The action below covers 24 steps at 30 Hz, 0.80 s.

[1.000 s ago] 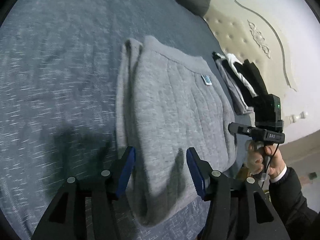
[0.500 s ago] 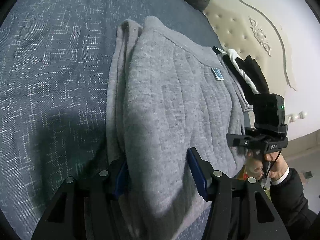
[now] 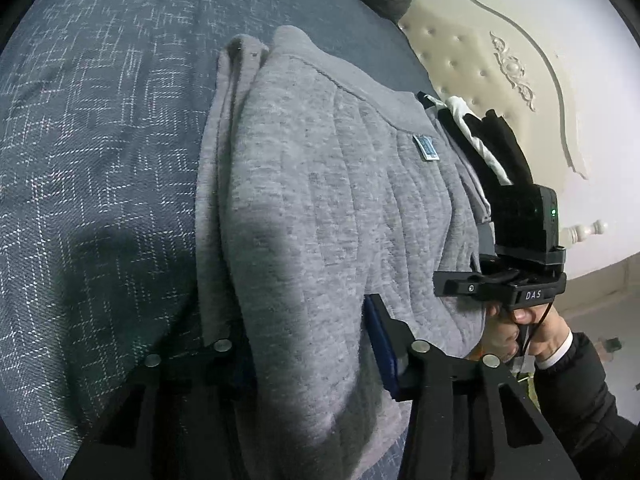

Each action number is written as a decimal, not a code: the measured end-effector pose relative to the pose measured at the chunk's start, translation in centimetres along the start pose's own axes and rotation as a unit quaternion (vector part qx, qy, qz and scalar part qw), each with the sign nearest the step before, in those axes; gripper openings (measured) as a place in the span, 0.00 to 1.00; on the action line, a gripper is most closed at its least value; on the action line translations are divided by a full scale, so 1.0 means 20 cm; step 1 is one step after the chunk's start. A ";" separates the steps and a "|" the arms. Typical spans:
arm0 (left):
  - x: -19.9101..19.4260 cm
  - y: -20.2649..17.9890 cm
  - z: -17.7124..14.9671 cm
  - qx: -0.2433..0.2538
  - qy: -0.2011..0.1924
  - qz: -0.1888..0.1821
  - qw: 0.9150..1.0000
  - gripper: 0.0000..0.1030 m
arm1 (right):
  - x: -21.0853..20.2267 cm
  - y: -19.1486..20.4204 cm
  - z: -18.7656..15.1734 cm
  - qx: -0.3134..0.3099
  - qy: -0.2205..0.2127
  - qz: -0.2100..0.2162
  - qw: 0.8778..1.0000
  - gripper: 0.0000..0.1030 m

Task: Fold clothes
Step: 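Carry the held grey sweatshirt with both tools toward the folded clothes stack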

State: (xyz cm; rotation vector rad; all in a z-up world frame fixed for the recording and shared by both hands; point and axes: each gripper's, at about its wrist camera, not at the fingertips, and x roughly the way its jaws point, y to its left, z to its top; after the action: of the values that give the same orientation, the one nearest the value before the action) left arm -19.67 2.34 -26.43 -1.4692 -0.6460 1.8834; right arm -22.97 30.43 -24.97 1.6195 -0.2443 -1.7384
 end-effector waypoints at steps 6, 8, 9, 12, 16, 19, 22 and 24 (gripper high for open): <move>0.00 -0.02 0.00 0.001 -0.005 0.002 1.000 0.37 | -0.02 0.01 -0.02 -0.022 -0.010 -0.009 1.000 0.35; -0.01 -0.03 0.00 0.001 -0.009 0.000 1.000 0.34 | -0.03 0.01 -0.02 -0.026 -0.014 -0.011 1.000 0.32; -0.01 -0.03 0.00 0.001 -0.012 -0.002 1.000 0.33 | -0.04 0.02 -0.02 -0.028 -0.016 -0.012 0.999 0.30; -0.02 -0.09 0.02 0.007 -0.015 0.003 1.000 0.31 | -0.09 0.05 -0.02 -0.039 -0.022 -0.016 0.999 0.27; -0.07 -0.19 0.05 0.014 -0.026 0.003 1.000 0.30 | -0.18 0.08 0.01 -0.052 -0.031 -0.017 0.998 0.26; -0.12 -0.28 0.10 0.021 -0.035 -0.001 0.999 0.30 | -0.27 0.12 0.05 -0.059 -0.049 -0.010 0.997 0.25; -0.14 -0.38 0.15 0.033 -0.042 -0.004 0.999 0.30 | -0.40 0.12 0.07 -0.064 -0.063 -0.010 0.996 0.25; -0.15 -0.46 0.19 0.043 -0.044 -0.005 0.998 0.30 | -0.47 0.12 0.09 -0.067 -0.069 -0.011 0.995 0.25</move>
State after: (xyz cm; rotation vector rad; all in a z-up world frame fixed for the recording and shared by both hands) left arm -21.07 6.26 -17.01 -1.3325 -0.6053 1.9531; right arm -24.41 33.91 -15.87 1.4131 -0.1725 -1.8461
